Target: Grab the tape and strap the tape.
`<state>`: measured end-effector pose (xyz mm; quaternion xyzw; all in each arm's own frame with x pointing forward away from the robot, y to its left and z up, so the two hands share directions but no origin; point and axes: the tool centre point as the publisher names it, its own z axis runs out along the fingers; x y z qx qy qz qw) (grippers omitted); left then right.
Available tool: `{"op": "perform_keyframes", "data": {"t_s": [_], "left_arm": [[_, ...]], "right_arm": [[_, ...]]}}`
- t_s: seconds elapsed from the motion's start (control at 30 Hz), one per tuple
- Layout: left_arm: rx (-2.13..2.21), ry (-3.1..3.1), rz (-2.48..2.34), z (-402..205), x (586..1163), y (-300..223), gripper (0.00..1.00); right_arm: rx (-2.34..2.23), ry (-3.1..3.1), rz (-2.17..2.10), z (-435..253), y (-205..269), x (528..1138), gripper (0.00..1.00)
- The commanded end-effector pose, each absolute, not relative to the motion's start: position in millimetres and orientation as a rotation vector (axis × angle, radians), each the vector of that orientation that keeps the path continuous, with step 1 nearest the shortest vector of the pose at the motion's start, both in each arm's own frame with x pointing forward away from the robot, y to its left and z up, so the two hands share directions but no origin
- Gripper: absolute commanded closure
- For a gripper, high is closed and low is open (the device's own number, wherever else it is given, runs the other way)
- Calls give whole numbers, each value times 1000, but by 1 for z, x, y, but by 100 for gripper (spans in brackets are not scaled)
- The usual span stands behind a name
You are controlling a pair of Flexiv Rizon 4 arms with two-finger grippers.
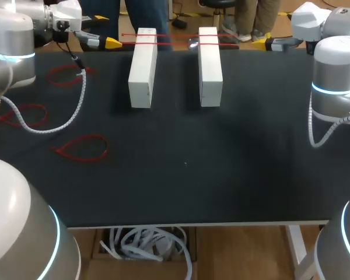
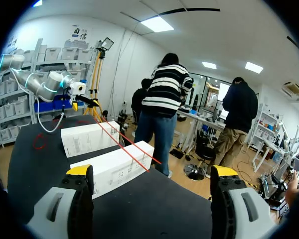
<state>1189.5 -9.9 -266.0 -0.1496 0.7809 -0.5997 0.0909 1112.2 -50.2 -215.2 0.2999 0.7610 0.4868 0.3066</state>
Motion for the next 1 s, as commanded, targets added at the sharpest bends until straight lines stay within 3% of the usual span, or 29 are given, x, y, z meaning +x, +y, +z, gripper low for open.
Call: {"op": "perform_keyframes", "data": {"t_s": [0.03,0.3,0.37,0.43,0.6,0.67,1.0], "left_arm": [[-408,2330,-1829,-273,1199,-11,51],[-415,2311,-1862,-280,1207,-11,50],[-412,2307,-1868,-281,1208,-11,60],[-411,2305,-1875,-283,1209,-11,55],[-406,2301,-1887,-287,1211,-12,61],[-396,2298,-1898,-288,1211,-12,56],[-361,2304,-1928,-300,1211,-16,58]], "right_arm": [[793,2013,1289,-216,-50,1113,0],[793,2013,1289,-216,-50,1113,0],[793,2013,1289,-216,-50,1113,0],[793,2013,1289,-216,-50,1113,0],[793,2013,1289,-216,-50,1113,0],[793,2013,1289,-216,-50,1113,0],[793,2013,1289,-216,-50,1113,0]]}}
